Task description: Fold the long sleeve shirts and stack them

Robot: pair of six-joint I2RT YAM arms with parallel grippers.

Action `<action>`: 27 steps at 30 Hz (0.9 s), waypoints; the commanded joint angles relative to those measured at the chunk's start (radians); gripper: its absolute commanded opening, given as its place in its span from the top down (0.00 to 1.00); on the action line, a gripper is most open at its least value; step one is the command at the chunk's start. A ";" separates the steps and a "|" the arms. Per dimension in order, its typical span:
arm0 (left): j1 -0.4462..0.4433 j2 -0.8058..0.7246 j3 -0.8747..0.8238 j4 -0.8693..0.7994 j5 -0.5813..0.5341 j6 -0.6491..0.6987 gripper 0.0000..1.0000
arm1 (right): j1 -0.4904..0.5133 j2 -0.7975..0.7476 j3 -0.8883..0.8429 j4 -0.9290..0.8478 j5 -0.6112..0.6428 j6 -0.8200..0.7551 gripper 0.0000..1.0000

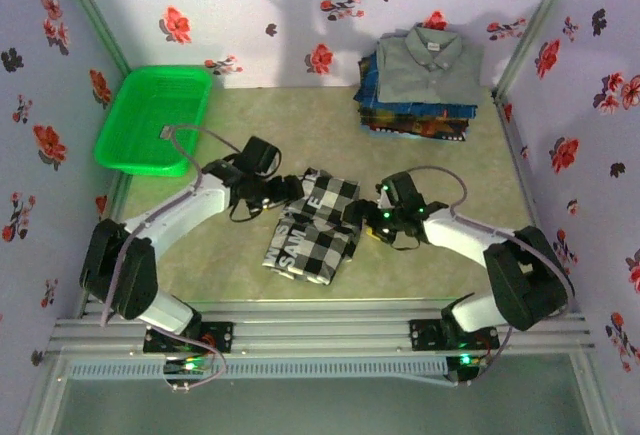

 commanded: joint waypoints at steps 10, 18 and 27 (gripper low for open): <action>0.007 0.045 -0.200 0.362 0.113 -0.115 0.16 | 0.085 0.147 0.105 -0.118 0.078 -0.027 0.17; 0.004 0.034 -0.255 0.410 0.111 -0.109 0.16 | 0.115 0.237 0.212 -0.237 0.113 -0.056 0.30; 0.038 -0.079 -0.252 0.356 0.059 -0.006 0.05 | 0.119 0.248 0.430 -0.564 0.380 -0.127 0.95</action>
